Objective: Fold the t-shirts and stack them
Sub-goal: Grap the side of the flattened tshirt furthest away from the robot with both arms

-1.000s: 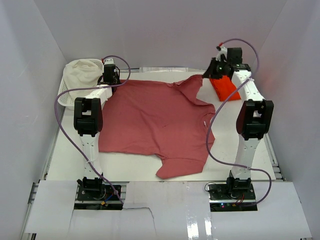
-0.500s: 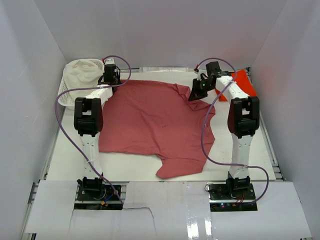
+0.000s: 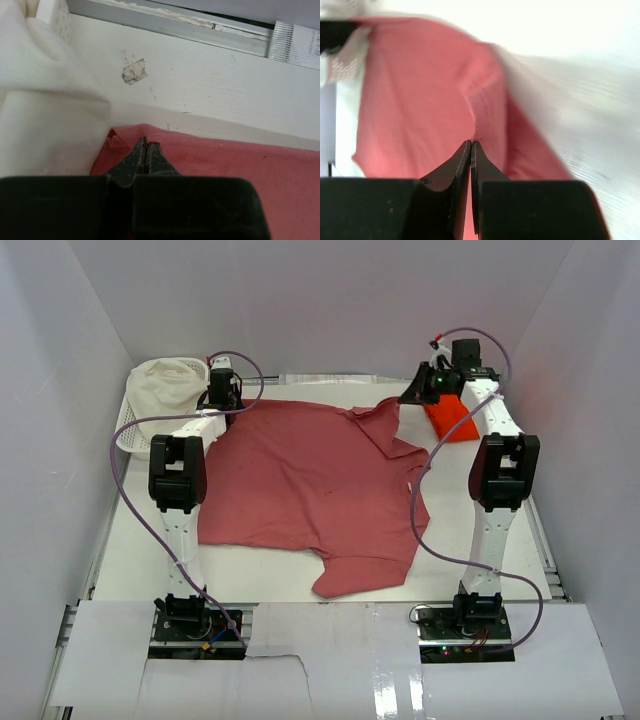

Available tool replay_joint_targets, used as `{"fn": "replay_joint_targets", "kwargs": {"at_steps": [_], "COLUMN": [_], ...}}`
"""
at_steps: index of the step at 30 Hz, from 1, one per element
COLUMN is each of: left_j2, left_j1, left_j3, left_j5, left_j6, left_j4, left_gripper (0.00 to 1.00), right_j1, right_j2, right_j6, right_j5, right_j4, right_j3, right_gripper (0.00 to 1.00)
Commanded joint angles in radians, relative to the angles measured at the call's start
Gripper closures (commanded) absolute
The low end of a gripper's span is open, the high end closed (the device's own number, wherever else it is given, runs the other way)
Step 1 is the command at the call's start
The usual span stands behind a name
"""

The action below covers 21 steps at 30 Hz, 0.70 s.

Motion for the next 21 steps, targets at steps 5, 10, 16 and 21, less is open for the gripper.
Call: {"fn": "replay_joint_targets", "kwargs": {"at_steps": [5, 10, 16, 21], "left_j2": [-0.071, -0.064, -0.067, -0.08], "left_j1": [-0.009, -0.01, -0.013, -0.013], "left_j3": [0.015, 0.021, 0.015, 0.012], "left_j5": [-0.015, -0.015, -0.021, -0.027], "left_j6": [0.016, 0.014, 0.019, 0.023], "left_j4": [0.006, 0.005, 0.005, 0.006], "left_gripper": [1.0, 1.0, 1.0, 1.0], "right_j1": [0.069, 0.156, 0.204, 0.235], "right_j2": [0.041, 0.007, -0.175, -0.313], "right_j6": [-0.058, -0.255, -0.423, -0.525], "right_j5": [0.021, 0.032, 0.211, 0.311], "right_j4": [-0.148, -0.323, -0.121, 0.218], "right_j3": [-0.079, -0.001, -0.206, -0.431], "right_gripper": [0.92, 0.92, 0.92, 0.92]}}
